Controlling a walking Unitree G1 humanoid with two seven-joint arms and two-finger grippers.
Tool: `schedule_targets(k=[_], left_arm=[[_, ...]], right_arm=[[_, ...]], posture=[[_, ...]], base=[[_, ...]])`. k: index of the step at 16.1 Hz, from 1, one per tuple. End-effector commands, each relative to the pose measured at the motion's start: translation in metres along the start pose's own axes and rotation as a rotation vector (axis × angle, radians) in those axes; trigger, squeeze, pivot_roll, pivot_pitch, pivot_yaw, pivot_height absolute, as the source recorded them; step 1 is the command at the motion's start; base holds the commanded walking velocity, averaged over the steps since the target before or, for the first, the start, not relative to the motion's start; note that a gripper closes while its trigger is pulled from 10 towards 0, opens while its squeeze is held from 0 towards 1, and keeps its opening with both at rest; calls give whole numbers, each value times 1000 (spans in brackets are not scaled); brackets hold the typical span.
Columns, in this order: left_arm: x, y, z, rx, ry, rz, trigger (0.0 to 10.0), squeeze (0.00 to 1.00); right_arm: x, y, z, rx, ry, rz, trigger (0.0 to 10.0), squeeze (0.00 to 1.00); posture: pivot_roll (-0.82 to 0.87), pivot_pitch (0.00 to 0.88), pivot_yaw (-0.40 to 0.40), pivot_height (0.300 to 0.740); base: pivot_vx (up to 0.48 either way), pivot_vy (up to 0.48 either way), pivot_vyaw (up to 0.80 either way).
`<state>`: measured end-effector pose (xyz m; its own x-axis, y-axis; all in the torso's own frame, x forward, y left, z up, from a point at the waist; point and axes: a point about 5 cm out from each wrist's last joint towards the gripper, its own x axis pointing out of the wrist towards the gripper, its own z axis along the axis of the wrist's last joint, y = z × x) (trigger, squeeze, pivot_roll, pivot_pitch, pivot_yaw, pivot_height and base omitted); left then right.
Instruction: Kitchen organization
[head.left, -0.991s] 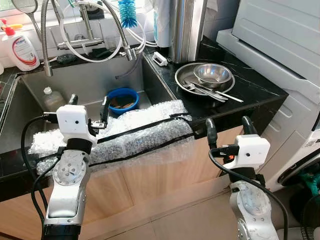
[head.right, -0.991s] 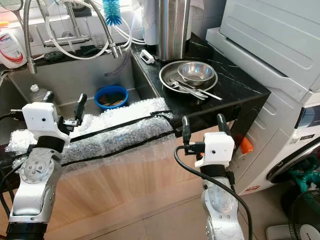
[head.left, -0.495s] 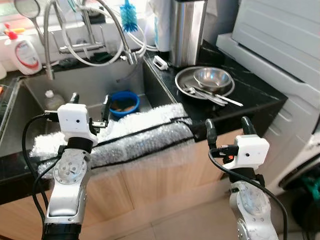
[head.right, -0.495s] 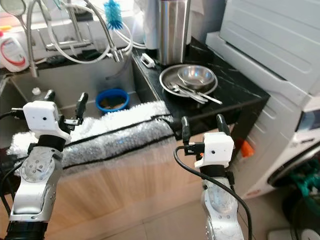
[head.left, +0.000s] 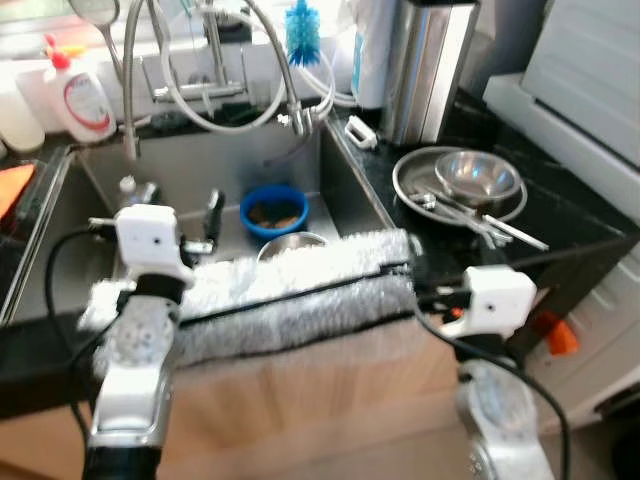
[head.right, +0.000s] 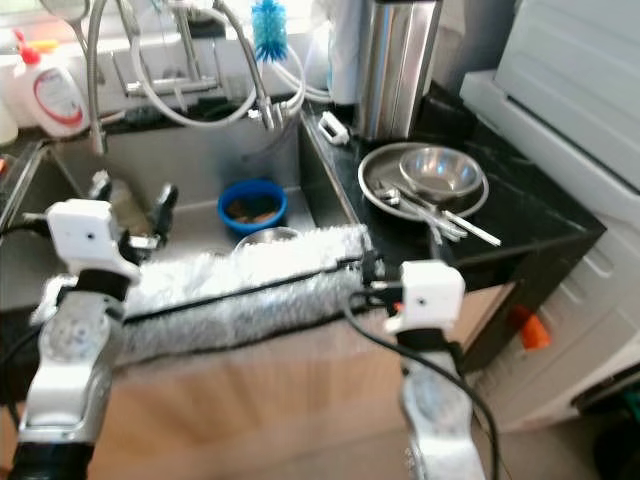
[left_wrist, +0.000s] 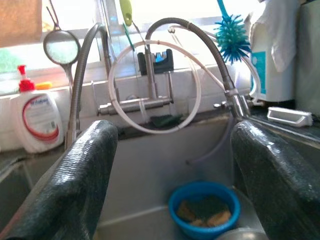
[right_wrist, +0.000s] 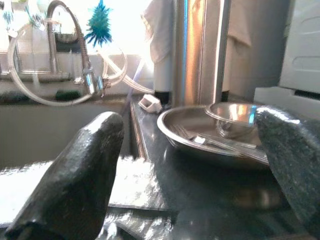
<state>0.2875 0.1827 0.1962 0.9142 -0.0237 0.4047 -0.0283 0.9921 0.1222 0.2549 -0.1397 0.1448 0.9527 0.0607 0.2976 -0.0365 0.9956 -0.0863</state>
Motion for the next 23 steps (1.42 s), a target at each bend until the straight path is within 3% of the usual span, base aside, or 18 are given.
schedule_targets(k=[1,16,23], left_arm=[[2,-5,2,-10,-13,-18,10000,0],[1,-4,-1,-17,-5,-9,10000,0],[5,-2,3,-29,-23,8,10000,0]], right_arm=[[-1,-5,-1,-13,5,-14,10000,0],[-13,-8,7,-37,20,-34,10000,0],[-7,-5,10,-28,16,-17,10000,0]], posture=[[-107,0,38,740],[-119,0,39,740],[-116,0,35,740]], base=[[0,0,0],[0,0,0],[0,0,-760]])
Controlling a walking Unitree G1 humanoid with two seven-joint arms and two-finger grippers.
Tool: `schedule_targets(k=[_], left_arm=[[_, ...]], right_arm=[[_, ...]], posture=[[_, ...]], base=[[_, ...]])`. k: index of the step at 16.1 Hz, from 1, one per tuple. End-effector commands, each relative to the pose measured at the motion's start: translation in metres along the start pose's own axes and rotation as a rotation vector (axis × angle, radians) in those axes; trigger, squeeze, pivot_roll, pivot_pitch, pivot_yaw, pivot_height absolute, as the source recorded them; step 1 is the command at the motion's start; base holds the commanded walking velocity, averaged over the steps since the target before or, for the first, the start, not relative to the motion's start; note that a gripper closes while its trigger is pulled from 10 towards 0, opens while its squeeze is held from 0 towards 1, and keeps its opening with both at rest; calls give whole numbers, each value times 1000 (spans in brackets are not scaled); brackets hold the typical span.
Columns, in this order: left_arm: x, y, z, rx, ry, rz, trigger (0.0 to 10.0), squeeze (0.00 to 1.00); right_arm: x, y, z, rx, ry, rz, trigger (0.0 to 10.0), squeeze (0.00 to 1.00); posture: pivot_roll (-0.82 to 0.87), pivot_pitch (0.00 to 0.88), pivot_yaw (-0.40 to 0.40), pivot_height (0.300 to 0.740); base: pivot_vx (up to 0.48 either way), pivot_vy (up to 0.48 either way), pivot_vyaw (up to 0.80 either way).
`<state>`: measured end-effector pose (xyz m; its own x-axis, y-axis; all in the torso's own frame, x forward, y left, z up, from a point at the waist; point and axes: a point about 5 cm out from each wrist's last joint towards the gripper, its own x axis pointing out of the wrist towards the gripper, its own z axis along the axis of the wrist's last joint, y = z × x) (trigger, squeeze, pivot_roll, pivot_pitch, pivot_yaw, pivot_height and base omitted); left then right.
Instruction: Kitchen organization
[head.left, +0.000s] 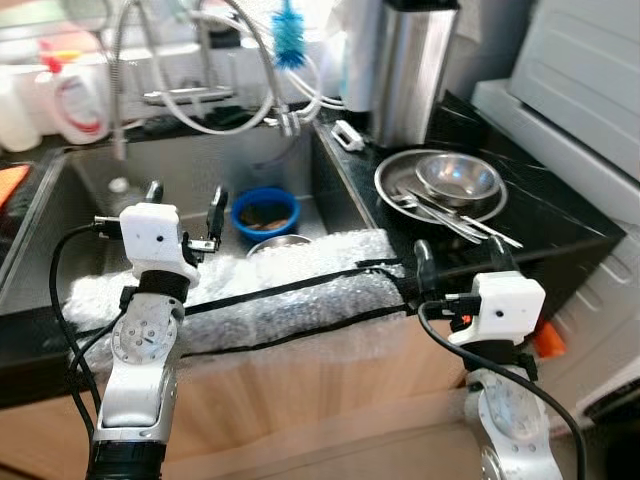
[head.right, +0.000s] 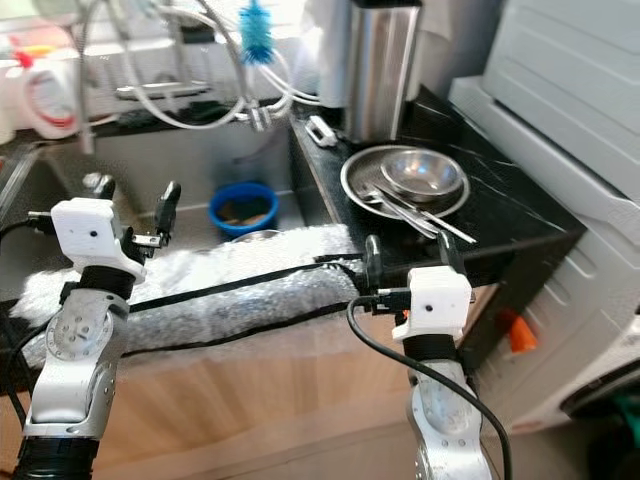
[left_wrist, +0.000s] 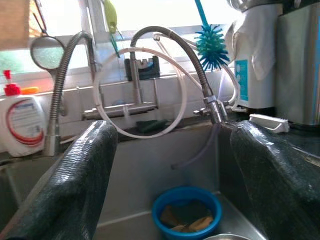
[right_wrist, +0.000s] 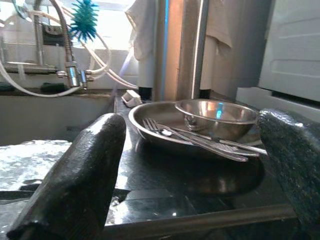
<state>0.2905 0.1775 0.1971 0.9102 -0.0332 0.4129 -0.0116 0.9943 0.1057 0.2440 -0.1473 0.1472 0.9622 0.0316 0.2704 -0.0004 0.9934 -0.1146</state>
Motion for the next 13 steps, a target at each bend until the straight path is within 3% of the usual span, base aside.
schedule_targets(k=[1,3,12,13], left_arm=[[3,3,3,-11,-12,18,10000,0],[5,4,4,-3,-24,20,10000,0],[10,3,12,1,-57,9,10000,0],[10,2,12,1,-59,7,10000,0]], right_arm=[[3,3,5,10,-16,9,10000,0],[6,3,5,9,-21,12,10000,0],[8,5,4,10,-26,17,10000,0],[8,5,5,7,-38,17,10000,0]], posture=[[-116,0,35,740],[-113,0,38,740],[-111,0,45,740],[-113,0,46,740]], base=[[0,0,-756],[0,366,-756],[0,0,-756],[0,0,0]])
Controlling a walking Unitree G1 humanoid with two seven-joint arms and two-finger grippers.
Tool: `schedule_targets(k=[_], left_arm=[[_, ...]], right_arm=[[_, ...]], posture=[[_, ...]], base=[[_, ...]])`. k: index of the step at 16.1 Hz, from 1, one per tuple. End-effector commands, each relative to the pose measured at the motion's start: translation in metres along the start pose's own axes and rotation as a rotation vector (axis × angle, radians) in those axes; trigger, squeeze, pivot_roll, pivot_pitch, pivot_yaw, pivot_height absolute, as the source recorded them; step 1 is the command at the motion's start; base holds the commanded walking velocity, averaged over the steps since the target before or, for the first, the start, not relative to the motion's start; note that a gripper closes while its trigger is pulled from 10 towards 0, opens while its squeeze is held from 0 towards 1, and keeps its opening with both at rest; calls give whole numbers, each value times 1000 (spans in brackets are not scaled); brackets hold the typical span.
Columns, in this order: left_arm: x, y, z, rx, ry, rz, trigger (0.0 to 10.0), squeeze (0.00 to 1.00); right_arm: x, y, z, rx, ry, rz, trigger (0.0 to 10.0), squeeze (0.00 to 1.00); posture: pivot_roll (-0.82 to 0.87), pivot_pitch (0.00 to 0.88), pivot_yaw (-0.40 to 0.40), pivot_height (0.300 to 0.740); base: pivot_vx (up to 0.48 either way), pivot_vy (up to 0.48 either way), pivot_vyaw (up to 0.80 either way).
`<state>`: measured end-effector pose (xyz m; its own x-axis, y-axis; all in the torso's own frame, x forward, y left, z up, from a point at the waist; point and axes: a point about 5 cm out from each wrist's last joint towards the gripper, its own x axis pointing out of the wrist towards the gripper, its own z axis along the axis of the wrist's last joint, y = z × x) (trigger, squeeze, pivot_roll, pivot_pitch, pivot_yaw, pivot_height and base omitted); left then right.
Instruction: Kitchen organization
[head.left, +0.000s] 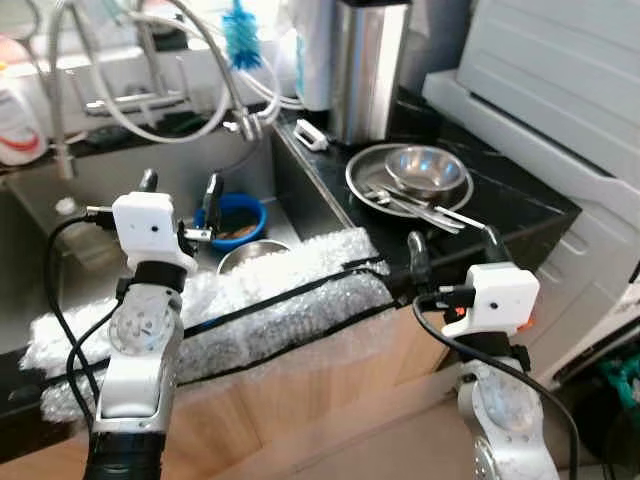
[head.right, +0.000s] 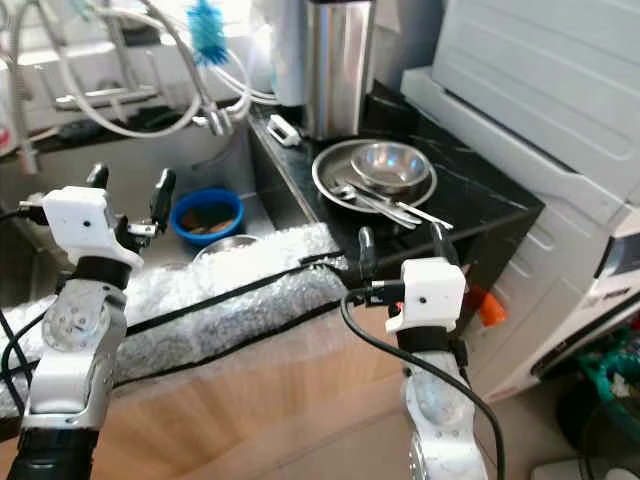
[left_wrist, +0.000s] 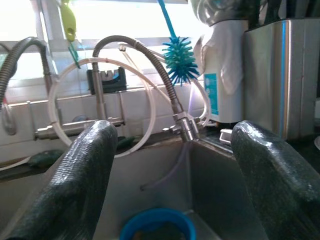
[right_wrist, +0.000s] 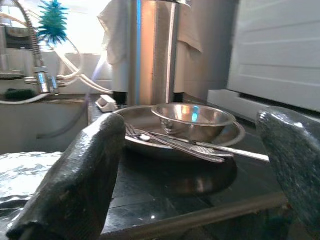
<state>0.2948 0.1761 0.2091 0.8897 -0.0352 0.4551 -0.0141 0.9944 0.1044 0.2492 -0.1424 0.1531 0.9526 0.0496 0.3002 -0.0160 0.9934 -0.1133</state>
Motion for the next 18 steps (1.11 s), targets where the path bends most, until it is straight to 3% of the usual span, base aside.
schedule_targets(k=[1,4,6,11,14,18], left_arm=[[2,1,2,0,-11,3,10000,0],[1,-1,1,-5,-8,0,10000,0],[0,-1,0,-8,-2,3,10000,0],[0,0,-1,-7,0,5,10000,0],[-1,-1,-1,-9,-1,5,10000,0],[0,-2,0,-9,-4,6,10000,0]], right_arm=[[0,0,0,-4,-9,-1,10000,0],[-3,-3,-6,36,34,-23,10000,0],[-11,-5,-18,114,113,-33,10000,0],[-10,-15,-24,301,166,-96,10000,0],[-12,-7,-29,488,223,-67,10000,0],[-2,2,-22,581,214,19,10000,0]], posture=[[-113,0,45,740],[-116,0,43,740],[-118,0,41,740],[-118,0,40,740],[-115,0,38,740],[-114,0,36,740]], base=[[0,0,0],[0,0,0],[0,0,0],[0,0,0],[0,0,0],[0,0,0]])
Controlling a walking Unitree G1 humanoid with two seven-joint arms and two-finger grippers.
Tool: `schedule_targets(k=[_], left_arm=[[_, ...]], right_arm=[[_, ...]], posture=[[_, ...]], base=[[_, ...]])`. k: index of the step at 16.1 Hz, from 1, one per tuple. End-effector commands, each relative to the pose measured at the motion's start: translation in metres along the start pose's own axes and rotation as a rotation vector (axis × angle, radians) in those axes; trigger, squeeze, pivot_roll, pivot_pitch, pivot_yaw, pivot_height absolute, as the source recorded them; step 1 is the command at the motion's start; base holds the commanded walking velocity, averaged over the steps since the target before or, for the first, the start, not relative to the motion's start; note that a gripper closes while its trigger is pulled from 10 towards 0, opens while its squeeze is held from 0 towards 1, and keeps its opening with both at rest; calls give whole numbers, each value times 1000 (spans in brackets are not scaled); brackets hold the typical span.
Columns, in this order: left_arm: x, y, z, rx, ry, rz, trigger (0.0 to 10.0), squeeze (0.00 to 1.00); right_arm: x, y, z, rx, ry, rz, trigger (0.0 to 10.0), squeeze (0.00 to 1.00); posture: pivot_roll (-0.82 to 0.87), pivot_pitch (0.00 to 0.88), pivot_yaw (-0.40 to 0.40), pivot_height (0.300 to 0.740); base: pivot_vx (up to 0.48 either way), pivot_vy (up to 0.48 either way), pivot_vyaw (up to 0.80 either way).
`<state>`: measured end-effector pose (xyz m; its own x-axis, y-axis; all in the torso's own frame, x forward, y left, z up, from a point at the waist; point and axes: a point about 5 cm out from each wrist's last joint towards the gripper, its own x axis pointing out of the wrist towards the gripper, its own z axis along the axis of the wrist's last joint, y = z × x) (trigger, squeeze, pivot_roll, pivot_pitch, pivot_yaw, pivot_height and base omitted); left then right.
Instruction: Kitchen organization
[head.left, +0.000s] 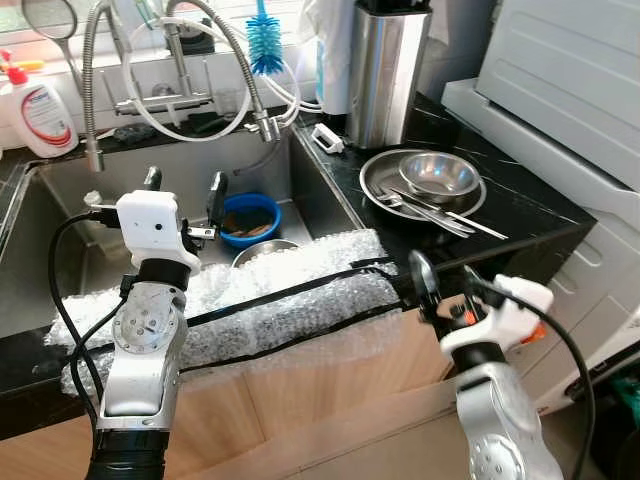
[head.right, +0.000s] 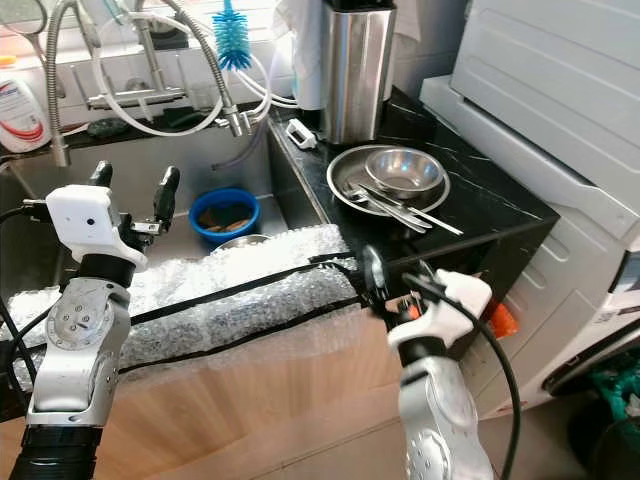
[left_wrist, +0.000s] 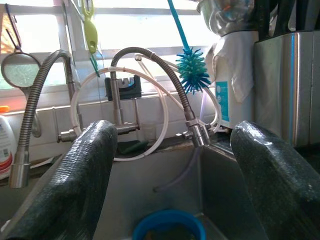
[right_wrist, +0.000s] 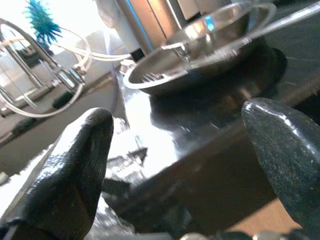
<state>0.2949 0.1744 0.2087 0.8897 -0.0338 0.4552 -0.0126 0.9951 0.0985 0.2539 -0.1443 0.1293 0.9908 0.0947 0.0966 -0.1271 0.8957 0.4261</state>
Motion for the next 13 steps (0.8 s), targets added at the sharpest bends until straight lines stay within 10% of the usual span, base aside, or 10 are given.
schedule_targets(k=[1,8,9,10,11,13], left_arm=[[1,0,1,-3,-6,6,10000,0],[2,-3,0,-9,-8,8,10000,0],[2,-3,0,-10,-7,9,10000,0],[2,-3,0,-11,-7,9,10000,0],[2,-3,0,-11,-6,11,10000,0],[1,-3,-1,-11,-5,11,10000,0]], right_arm=[[3,2,3,28,-8,0,10000,0],[25,-8,8,70,-28,-70,10000,0],[26,-6,9,78,-35,-56,0,0],[26,-5,8,79,-36,-50,0,0],[27,-4,7,74,-30,-53,2824,0],[28,-4,6,86,-31,-58,2745,0]], posture=[[-113,0,35,740],[-113,0,37,740],[-112,0,35,740],[-111,0,34,740],[-112,0,34,740],[-110,0,35,740]], base=[[0,0,0],[0,0,0],[0,0,0],[0,0,0],[0,0,0],[0,0,0]])
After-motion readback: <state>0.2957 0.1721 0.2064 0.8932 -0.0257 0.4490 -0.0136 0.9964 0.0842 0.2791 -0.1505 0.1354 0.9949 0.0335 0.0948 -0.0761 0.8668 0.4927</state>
